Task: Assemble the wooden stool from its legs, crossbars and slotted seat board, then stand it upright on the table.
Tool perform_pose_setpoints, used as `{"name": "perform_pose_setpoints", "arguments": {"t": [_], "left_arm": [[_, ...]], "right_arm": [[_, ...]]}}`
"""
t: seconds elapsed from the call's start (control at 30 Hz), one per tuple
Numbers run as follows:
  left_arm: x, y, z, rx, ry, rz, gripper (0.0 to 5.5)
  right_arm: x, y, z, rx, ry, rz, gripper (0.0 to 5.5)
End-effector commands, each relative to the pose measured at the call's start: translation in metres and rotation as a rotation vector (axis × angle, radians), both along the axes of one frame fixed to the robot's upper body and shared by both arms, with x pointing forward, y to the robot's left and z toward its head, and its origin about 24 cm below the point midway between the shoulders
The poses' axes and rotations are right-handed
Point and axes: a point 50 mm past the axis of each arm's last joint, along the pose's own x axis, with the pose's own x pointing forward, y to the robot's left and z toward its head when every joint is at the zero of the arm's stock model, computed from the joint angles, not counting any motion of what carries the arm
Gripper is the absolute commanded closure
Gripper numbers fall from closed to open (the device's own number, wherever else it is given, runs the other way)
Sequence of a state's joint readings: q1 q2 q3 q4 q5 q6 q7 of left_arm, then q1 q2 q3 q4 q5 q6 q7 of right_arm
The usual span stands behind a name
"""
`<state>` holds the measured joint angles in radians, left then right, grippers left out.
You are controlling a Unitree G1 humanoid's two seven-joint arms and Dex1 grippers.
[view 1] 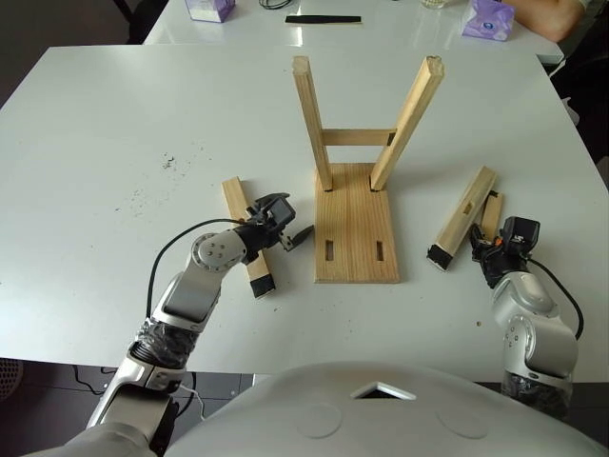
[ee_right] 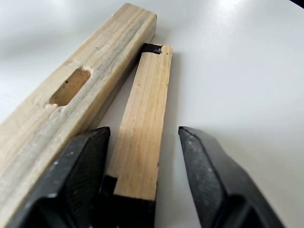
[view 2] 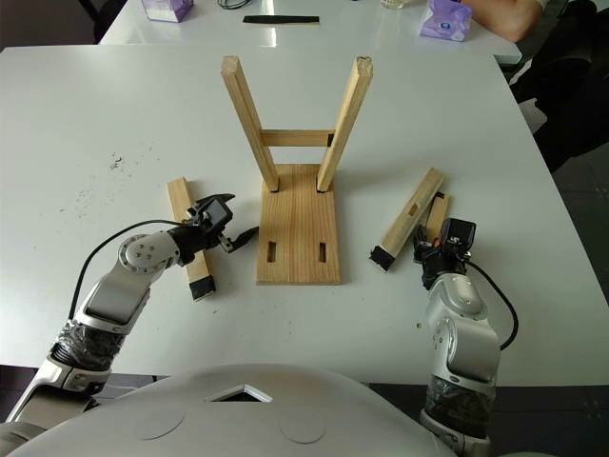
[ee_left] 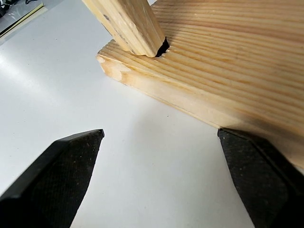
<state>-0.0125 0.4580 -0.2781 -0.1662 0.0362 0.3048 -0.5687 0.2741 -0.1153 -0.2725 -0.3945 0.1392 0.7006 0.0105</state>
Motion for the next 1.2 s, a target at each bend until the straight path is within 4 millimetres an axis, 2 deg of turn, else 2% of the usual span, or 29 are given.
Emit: {"name": "perform_pose_setpoints", "arguments": {"t": [0.03,0.2,0.33,0.4,0.43,0.5,0.57,0.63,0.7,0.77,0.83,0.9,0.93,1.07,1.2], "left_arm": [[0.004,0.0,0.001,0.001,-0.003,0.009,1.0],[0.008,0.003,0.003,-0.007,-0.017,0.035,1.0],[0.016,0.011,0.013,-0.069,-0.047,0.116,1.0],[0.02,0.013,0.024,-0.128,-0.059,0.144,1.0],[0.021,0.013,0.032,-0.168,-0.064,0.146,1.0],[0.023,0.01,0.055,-0.295,-0.07,0.11,1.0],[0.019,0.004,0.09,-0.501,-0.072,0.01,0.85],[0.007,-0.003,0.125,-0.656,-0.083,-0.172,0.58],[-0.002,-0.005,0.149,-0.749,-0.093,-0.286,0.25],[-0.001,-0.005,0.167,-0.82,-0.11,-0.321,0.1],[0.003,-0.006,0.179,-0.877,-0.11,-0.338,0.1],[0.005,-0.011,0.183,-0.929,-0.079,-0.377,0.1],[0.005,-0.014,0.185,-0.956,-0.059,-0.4,0.29],[0.002,-0.026,0.188,-0.997,0.001,-0.482,0.82],[0.005,-0.032,0.178,-0.953,0.063,-0.453,1.55]], "right_arm": [[-0.01,-0.004,-0.019,0.009,0.114,-0.028,3.54],[-0.004,-0.011,-0.018,-0.01,0.096,-0.033,4.18],[0.004,-0.035,-0.004,-0.07,0.032,-0.116,4.19],[0.011,-0.05,0.009,-0.098,-0.034,-0.166,4.19],[0.018,-0.056,0.02,-0.102,-0.095,-0.179,4.19],[0.039,-0.058,0.055,-0.105,-0.284,-0.119,4.19],[0.06,-0.055,0.101,-0.112,-0.488,0.048,4.19],[0.071,-0.052,0.15,-0.066,-0.68,0.226,4.19],[0.073,-0.036,0.191,0.061,-0.822,0.46,4.19],[0.064,-0.007,0.215,0.202,-0.879,0.773,4.19],[0.053,0.017,0.222,0.296,-0.862,1.038,4.19],[0.046,0.034,0.218,0.357,-0.801,1.21,4.19],[0.044,0.041,0.215,0.375,-0.761,1.274,4.19],[0.039,0.061,0.205,0.417,-0.645,1.459,4.19],[0.041,0.067,0.2,0.438,-0.603,1.502,4.19]]}}
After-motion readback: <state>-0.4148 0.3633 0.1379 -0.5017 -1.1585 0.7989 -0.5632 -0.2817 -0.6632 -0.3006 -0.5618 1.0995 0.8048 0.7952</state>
